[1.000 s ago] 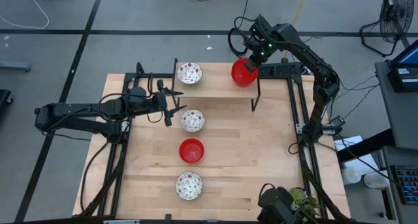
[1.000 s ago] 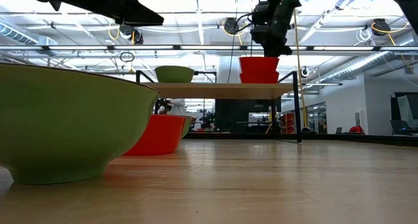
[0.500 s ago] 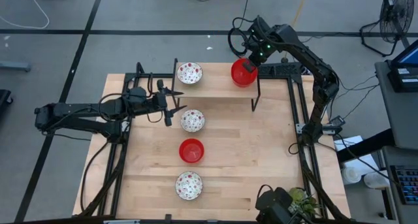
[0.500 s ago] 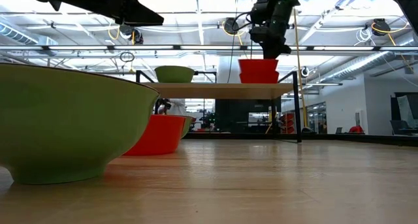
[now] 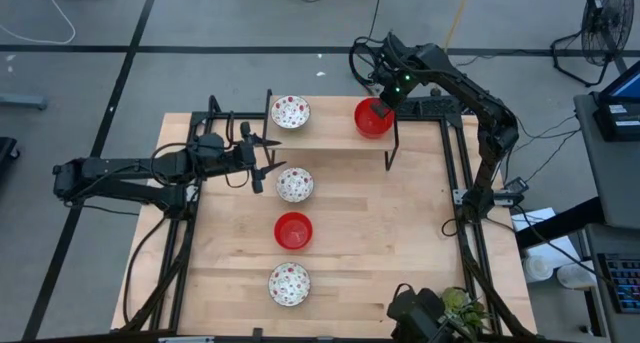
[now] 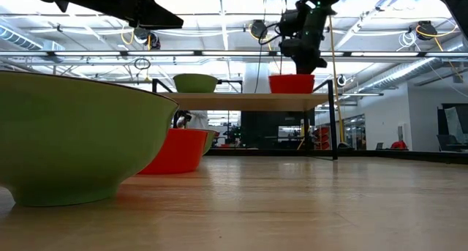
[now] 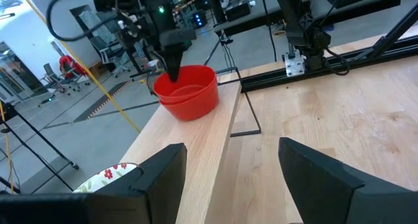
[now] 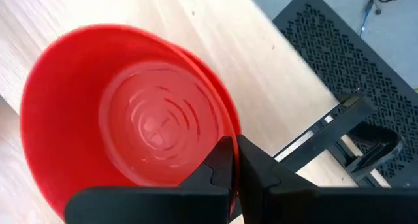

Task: Pick & Place Mini bowls
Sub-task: Stack the bottom red bowl on the red bowl on the shelf

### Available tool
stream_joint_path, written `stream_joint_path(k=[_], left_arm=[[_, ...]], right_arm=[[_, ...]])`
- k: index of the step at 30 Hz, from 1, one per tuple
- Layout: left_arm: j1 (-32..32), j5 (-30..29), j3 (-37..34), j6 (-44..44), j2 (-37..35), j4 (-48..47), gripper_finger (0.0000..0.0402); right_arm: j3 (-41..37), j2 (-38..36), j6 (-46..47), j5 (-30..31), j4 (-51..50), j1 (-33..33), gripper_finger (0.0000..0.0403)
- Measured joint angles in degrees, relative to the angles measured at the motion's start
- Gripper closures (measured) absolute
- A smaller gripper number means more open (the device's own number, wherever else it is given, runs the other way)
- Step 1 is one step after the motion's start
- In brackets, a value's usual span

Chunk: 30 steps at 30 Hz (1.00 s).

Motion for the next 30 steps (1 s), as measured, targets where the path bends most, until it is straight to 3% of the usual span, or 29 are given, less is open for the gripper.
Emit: stream_joint_path(k=[17, 26, 30], left_arm=[[0.00, 0.00, 0.00, 0.02, 0.00, 0.00, 0.0156], [-0.02, 0.00, 0.00, 0.02, 0.00, 0.00, 0.0156], [0.00, 0.00, 0.00, 0.04, 0.00, 0.00, 0.0156]], right_arm=[[-1.69, -0.04, -1.15, 0.14, 2.03, 0.13, 0.0391], [-1.80, -1.07, -0.94, 0.34, 2.72, 0.49, 0.0338], [-1.80, -2.99, -1.12, 5.01, 4.23, 1.36, 0.0306]])
